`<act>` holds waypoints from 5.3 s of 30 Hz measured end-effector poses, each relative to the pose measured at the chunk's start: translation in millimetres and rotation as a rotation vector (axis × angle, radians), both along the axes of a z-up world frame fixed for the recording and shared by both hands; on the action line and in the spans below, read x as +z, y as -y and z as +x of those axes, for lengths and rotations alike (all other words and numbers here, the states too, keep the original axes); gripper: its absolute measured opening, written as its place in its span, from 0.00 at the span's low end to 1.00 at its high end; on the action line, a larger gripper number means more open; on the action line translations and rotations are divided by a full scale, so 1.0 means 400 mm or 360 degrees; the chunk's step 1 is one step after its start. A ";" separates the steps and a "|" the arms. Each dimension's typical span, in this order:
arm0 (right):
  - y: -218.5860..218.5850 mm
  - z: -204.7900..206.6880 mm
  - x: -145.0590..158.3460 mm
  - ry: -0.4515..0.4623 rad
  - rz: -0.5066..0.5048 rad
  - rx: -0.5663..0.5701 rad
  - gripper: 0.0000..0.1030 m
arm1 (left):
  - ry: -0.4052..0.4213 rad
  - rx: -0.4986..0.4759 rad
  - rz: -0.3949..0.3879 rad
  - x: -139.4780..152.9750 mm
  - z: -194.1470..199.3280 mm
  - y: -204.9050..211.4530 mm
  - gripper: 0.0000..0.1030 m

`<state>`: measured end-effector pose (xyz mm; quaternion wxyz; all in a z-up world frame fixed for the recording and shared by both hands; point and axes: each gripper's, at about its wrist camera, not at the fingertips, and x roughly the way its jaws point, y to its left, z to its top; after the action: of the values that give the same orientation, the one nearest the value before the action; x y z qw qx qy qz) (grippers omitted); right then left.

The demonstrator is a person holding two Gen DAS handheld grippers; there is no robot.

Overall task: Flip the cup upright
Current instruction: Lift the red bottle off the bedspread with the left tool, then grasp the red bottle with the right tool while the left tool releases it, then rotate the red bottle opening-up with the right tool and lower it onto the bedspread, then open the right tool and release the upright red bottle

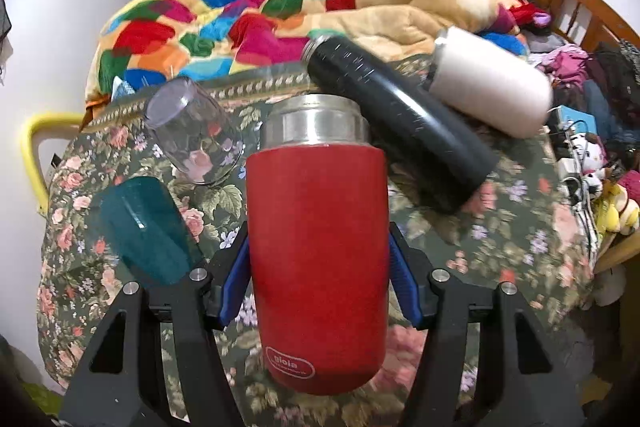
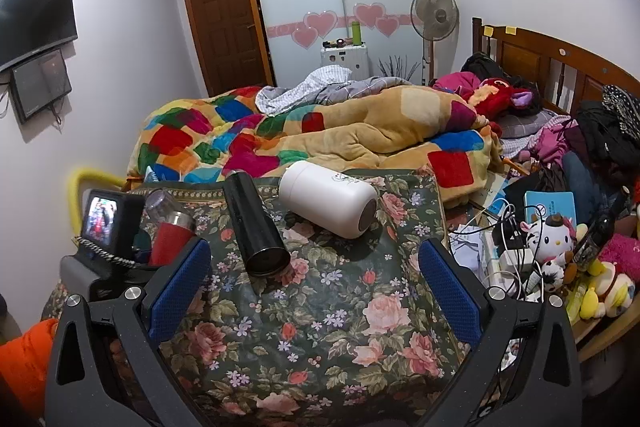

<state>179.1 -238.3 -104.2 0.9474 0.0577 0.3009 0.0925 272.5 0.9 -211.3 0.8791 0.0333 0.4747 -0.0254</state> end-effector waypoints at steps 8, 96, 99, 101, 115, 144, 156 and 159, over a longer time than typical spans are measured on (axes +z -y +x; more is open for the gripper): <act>0.010 -0.044 0.032 0.0073 -0.0003 -0.0011 1.00 | 0.0066 -0.0077 -0.0040 0.074 -0.073 0.046 0.59; -0.272 0.231 -0.344 -0.0888 -0.0015 0.0331 0.62 | 0.0405 0.0163 -0.0071 0.092 -0.307 -0.132 0.69; -0.272 0.213 -0.313 -0.0809 -0.0036 0.0342 0.61 | 0.0417 0.0164 -0.0066 0.100 -0.309 -0.128 0.69; -0.272 0.199 -0.288 -0.0747 -0.0061 0.0349 0.61 | 0.0426 0.0169 -0.0072 0.107 -0.312 -0.127 0.69; -0.328 0.144 -0.143 -0.0380 -0.0182 0.0438 0.57 | 0.0497 0.0192 -0.0076 0.145 -0.324 -0.129 0.69; -0.362 0.126 -0.208 -0.0522 -0.0273 0.0542 0.65 | 0.0429 0.0203 -0.0127 0.132 -0.327 -0.131 0.69; -0.244 -0.033 0.007 -0.0171 -0.0150 0.0479 0.65 | 0.0676 0.0168 -0.0152 0.298 -0.439 -0.074 0.69; -0.199 -0.099 0.088 0.0000 -0.0091 0.0451 0.65 | 0.0811 0.0150 -0.0153 0.367 -0.491 -0.050 0.69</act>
<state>139.6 -158.8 -69.2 0.9261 -0.0125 0.3086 0.2167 76.0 21.0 -64.5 0.9711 -0.0253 0.2373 0.0024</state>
